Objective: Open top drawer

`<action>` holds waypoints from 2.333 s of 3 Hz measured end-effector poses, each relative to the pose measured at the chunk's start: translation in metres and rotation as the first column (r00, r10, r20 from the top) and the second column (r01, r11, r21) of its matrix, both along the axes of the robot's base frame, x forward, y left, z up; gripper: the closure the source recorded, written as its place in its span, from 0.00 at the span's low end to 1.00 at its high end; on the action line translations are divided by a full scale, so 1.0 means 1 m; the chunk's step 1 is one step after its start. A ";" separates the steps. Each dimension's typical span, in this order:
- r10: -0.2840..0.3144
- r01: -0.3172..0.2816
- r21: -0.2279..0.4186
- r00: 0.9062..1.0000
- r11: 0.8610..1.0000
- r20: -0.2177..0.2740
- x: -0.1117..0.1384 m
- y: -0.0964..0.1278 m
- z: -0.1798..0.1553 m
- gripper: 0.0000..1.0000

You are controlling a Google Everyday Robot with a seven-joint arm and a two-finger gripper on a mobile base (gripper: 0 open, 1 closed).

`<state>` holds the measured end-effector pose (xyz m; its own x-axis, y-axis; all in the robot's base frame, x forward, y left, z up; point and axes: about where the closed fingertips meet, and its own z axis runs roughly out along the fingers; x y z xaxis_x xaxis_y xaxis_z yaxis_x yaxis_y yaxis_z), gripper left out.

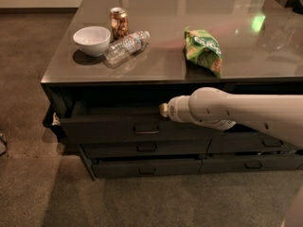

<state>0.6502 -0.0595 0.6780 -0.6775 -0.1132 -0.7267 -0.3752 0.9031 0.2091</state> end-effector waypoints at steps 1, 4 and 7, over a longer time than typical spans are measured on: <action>0.018 -0.018 -0.040 1.000 0.999 -0.010 -0.003 -0.008 -0.003 1.00; 0.060 -0.061 -0.084 0.998 0.995 -0.010 -0.007 -0.011 -0.001 1.00; 0.272 -0.243 -0.230 0.956 0.942 0.104 -0.001 -0.023 -0.015 1.00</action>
Offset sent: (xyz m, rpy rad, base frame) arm -0.0249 -0.0832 -0.0284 -0.4030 0.0437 0.2374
